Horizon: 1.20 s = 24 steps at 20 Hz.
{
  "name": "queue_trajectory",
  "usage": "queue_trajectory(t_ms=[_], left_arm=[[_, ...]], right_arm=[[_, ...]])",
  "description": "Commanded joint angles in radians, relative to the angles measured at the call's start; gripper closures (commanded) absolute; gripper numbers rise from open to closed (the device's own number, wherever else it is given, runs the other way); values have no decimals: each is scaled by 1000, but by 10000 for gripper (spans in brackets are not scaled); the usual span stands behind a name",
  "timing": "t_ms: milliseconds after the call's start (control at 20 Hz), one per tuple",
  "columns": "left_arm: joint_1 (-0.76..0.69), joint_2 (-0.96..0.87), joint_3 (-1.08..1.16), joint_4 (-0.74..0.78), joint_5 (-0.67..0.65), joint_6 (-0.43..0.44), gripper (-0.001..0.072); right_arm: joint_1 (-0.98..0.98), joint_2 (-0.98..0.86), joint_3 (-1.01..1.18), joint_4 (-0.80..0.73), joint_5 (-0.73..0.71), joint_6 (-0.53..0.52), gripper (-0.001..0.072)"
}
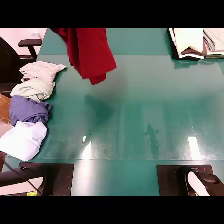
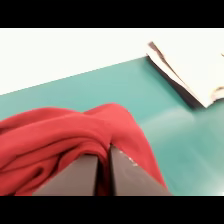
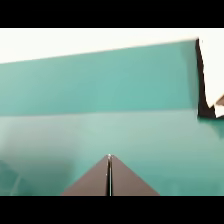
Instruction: Fold the shirts.
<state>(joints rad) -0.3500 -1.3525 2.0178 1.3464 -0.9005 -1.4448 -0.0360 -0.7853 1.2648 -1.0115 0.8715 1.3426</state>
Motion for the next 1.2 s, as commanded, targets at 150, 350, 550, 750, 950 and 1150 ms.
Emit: queue_trajectory(t_ms=[150, 350, 550, 750, 950, 1150], left_arm=[[-234, 60, -220, 2, -220, 2, 680], [-435, 60, -518, -145, -67, 21, 573], [-399, 63, -530, -108, -2, 31, 98], [-118, 45, -526, -93, -23, -52, 98], [92, -58, -663, -303, -62, -47, 99], [108, -230, -706, -471, -62, -11, 99]], right_arm=[[2, -83, 224, 0, 231, 31, 697], [2, -153, 334, 0, 313, 40, 697], [2, -173, 354, 0, 336, 60, 697], [2, -173, 354, 0, 340, 72, 697], [2, -173, 354, 0, 345, 72, 696], [2, -173, 354, 0, 345, 72, 697]])
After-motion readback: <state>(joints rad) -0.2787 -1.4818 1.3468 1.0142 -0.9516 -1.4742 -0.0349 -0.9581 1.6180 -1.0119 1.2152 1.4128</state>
